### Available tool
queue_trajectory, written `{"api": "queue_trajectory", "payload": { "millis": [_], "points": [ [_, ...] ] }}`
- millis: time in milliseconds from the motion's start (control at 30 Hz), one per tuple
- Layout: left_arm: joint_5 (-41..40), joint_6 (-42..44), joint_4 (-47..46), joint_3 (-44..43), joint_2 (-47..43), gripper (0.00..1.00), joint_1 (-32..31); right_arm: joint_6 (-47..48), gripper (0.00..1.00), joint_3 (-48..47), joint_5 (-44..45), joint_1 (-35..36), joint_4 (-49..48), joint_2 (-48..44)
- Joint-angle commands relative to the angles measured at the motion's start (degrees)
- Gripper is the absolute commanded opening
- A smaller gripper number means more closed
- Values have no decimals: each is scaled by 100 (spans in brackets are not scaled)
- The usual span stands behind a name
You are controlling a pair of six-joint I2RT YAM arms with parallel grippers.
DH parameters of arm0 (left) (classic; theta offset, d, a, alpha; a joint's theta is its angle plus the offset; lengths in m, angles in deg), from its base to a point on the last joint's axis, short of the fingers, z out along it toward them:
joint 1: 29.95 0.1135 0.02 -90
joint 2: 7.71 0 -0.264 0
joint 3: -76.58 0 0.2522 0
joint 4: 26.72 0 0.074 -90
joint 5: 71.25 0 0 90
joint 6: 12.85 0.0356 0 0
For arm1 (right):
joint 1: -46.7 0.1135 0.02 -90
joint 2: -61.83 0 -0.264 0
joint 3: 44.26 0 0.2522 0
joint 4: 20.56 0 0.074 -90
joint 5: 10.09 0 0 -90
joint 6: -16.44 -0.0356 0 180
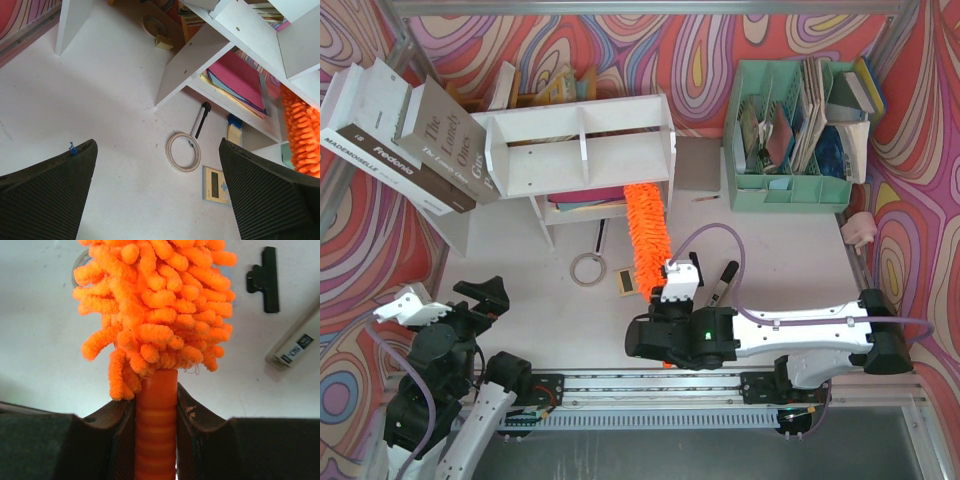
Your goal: Dust the bookshelf with a duster
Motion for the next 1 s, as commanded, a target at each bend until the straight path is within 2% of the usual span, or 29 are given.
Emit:
{"api": "queue_trajectory", "payload": {
  "millis": [0, 200, 533, 833, 967],
  "points": [
    [43, 8, -111, 80, 1, 99, -28, -936, 0, 42, 781, -33, 999, -160],
    [43, 7, -107, 81, -1, 99, -24, -1371, 0, 315, 727, -204, 1246, -216],
    [43, 7, -105, 85, 9, 99, -28, -897, 0, 1034, 2, -634, 194, -258],
    [39, 14, -120, 89, 39, 98, -28, -411, 0, 372, 395, -640, 547, -594],
    [34, 13, -105, 81, 38, 99, -27, -152, 0, 323, 494, -648, 407, -852]
  ]
}}
